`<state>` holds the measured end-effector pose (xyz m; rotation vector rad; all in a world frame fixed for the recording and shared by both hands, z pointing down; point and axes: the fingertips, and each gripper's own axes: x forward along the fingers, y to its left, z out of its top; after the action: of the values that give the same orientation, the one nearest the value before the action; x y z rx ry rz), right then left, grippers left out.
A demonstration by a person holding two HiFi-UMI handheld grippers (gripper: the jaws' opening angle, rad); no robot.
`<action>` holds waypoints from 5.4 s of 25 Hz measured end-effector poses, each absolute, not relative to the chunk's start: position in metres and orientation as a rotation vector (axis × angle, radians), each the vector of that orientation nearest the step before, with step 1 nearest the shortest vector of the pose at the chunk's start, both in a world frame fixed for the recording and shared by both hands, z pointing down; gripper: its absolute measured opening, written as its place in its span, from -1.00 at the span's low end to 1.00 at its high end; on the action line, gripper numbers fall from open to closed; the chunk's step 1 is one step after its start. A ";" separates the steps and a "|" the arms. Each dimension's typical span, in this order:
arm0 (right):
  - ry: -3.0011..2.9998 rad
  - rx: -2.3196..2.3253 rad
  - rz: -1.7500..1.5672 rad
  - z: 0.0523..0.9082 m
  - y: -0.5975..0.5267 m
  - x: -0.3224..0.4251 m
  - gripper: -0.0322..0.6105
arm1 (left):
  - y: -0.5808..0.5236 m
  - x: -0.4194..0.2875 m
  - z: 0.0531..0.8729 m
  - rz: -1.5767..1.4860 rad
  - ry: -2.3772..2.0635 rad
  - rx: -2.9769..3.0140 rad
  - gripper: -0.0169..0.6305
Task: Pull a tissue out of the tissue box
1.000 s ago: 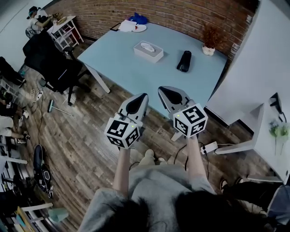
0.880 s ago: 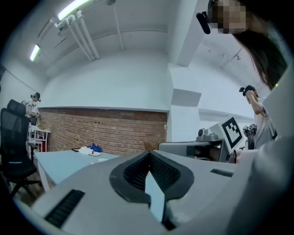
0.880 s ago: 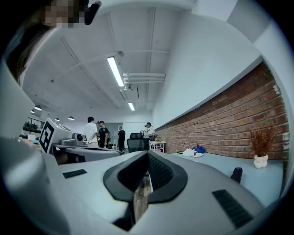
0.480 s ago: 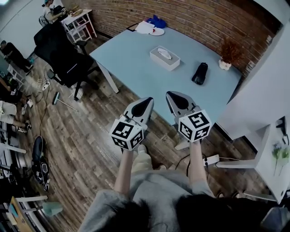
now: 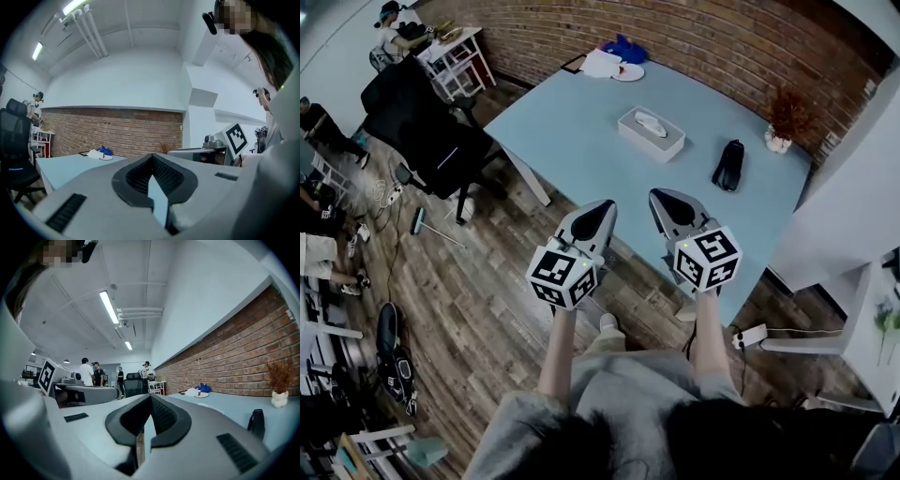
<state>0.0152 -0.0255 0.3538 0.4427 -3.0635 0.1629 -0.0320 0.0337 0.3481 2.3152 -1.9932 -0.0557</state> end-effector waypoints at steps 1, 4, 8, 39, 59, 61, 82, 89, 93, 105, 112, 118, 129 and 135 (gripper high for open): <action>-3.062 0.453 0.161 0.354 -0.029 0.009 -0.90 | 0.030 -0.039 0.348 -0.056 -1.988 2.322 -0.94; -3.054 0.483 0.149 0.354 -0.040 -0.009 -0.90 | 0.019 -0.058 0.346 -0.063 -1.973 2.340 -0.94; -3.018 0.549 0.114 0.358 -0.050 -0.036 -0.90 | 0.009 -0.085 0.347 -0.063 -1.942 2.356 -0.94; -2.981 0.711 0.189 0.370 -0.181 -0.102 -0.90 | -0.118 -0.166 0.370 -0.051 -1.792 2.422 -0.94; -2.849 0.765 0.224 0.403 -0.278 -0.138 -0.90 | -0.216 -0.210 0.407 0.027 -1.651 2.389 -0.94; -2.815 0.785 0.210 0.408 -0.293 -0.141 -0.90 | -0.233 -0.213 0.411 0.038 -1.605 2.410 -0.94; -2.331 0.726 0.099 0.513 -0.379 -0.157 -0.77 | -0.312 -0.218 0.484 0.169 -1.284 2.425 -0.94; -2.249 0.668 0.163 0.540 -0.392 -0.155 -0.62 | -0.319 -0.211 0.500 0.171 -1.262 2.380 -0.94; -2.236 0.641 0.230 0.550 -0.395 -0.158 -0.57 | -0.319 -0.210 0.506 0.159 -1.269 2.354 -0.94; -2.145 0.546 0.145 0.568 -0.394 -0.169 -0.88 | -0.313 -0.214 0.514 0.169 -1.294 2.314 -0.94; -2.164 0.531 0.138 0.561 -0.396 -0.167 -0.89 | -0.312 -0.212 0.514 0.166 -1.306 2.309 -0.94; -2.166 0.536 0.119 0.550 -0.395 -0.164 -0.89 | -0.314 -0.211 0.506 0.159 -1.313 2.319 -0.94; -2.220 0.542 0.084 0.523 -0.391 -0.161 -0.89 | -0.313 -0.207 0.492 0.141 -1.327 2.341 -0.94; -2.249 0.542 0.064 0.505 -0.384 -0.161 -0.89 | -0.311 -0.205 0.480 0.122 -1.338 2.363 -0.94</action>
<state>-0.1610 -0.3838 0.5048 0.5419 -2.2489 0.0642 -0.2050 -0.3111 0.4798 2.3627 -1.3375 0.1220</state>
